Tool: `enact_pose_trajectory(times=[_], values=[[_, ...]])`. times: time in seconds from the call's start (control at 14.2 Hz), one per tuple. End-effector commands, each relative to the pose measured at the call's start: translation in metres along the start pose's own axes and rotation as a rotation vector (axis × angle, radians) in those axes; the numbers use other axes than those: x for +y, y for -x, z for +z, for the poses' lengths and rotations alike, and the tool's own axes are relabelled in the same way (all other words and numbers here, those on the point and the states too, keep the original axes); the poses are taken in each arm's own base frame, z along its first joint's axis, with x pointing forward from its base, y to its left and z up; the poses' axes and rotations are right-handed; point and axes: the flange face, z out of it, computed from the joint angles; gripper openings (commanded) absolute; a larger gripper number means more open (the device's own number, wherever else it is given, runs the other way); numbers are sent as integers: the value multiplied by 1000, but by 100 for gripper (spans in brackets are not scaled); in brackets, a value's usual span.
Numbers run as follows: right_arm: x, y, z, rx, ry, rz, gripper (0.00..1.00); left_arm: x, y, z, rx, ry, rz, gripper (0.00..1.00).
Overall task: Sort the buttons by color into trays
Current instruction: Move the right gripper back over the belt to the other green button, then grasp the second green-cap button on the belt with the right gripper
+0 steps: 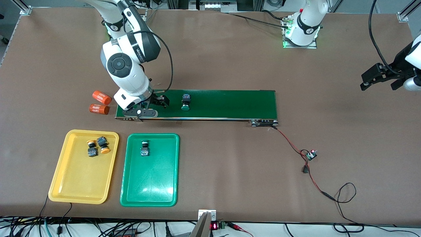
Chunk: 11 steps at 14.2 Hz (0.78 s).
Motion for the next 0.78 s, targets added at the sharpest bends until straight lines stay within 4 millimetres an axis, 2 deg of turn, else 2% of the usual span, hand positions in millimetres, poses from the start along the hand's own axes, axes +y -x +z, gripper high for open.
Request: enact_pose_trajectory(times=[0.0,0.28,0.42,0.71], values=[[-5,1,2,-20,-48,42,100,-12,-2,-1,10,10,-13,100],[-17,8,10,-20,-50,21,100,-15,-3,-3,12,8,-17,100],[-15,11,11,-24,-46,4,100,-16,-2,-5,15,9,-20,100],[0,29,17,-7,-52,-40,100,-33,-2,-6,13,8,-51,100]])
